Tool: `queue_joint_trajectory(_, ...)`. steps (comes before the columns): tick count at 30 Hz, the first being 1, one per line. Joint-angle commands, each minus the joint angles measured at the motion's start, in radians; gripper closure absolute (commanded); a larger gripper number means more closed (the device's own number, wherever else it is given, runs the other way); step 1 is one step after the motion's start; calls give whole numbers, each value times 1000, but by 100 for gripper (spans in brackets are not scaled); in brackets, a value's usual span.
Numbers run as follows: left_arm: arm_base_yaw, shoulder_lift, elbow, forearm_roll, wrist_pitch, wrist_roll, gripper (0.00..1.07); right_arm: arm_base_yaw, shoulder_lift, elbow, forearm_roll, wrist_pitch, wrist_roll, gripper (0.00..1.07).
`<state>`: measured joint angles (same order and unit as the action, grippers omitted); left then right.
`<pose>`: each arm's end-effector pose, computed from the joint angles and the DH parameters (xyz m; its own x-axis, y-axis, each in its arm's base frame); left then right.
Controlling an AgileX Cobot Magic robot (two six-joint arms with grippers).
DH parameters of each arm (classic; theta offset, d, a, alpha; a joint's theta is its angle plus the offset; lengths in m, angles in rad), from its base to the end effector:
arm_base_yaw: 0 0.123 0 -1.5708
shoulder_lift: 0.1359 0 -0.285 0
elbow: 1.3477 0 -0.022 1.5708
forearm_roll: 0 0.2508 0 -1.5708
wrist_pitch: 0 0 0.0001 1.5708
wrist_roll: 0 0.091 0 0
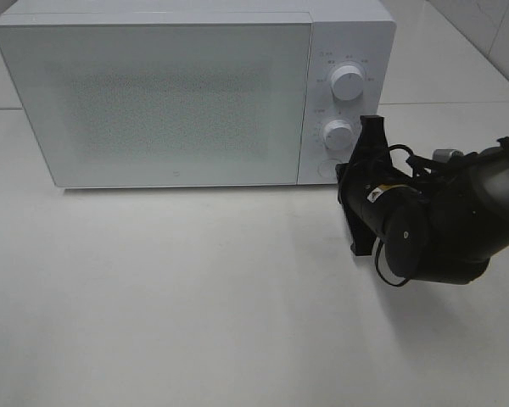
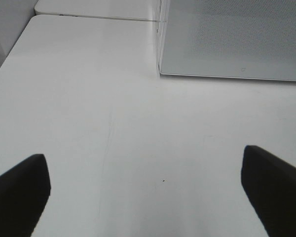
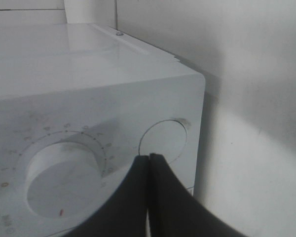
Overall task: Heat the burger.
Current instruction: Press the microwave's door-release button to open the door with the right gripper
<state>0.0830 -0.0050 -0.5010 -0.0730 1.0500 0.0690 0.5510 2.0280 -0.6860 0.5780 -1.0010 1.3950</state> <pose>-0.0049 -0.0062 0.2786 -0.4392 -0.0039 -0.8984 -0.0118 0.9999 0.0015 0.3068 0.1394 0.1010 -0.0481 0.9988 0.0026 0.2934 0.0116 0.9559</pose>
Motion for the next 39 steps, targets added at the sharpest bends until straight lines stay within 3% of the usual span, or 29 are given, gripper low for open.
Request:
queue_joint_trajectory(1,1,-20,4,-5,-12,-4,9,-3,35,-32,-19,14,9,107)
queue_joint_trajectory(21,1,-20,4,-5,-12,-4,9,-8,127,-145,-16,14,7,107)
queue_joint_trajectory(39,1,-20,4,-5,-12,-4,9,-38,128,-178,8,-22,-33,107)
